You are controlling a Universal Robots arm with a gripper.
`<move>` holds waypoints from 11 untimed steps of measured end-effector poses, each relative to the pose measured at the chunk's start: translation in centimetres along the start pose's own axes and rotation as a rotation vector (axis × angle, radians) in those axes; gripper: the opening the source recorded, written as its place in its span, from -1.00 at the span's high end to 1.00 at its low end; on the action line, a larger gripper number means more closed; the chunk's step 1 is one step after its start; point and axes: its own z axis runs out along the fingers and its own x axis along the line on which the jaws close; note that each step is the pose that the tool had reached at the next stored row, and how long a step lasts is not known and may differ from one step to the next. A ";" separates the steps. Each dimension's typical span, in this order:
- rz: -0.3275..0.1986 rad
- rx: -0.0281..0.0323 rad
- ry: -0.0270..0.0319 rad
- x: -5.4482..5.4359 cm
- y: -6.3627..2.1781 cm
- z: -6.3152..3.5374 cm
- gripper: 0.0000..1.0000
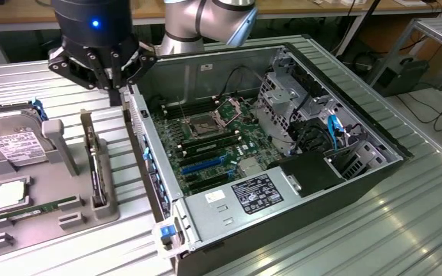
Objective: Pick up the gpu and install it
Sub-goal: 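Reach for the gpu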
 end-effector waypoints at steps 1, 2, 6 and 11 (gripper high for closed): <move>0.000 0.0002 -0.0001 0.5 -0.16 0.17 0.79; 0.000 0.0007 0.0001 0.9 -0.27 0.30 0.79; 0.000 0.0026 0.0005 2.7 -0.74 0.87 0.79; 0.000 0.0049 0.0009 4.4 -1.19 1.48 0.79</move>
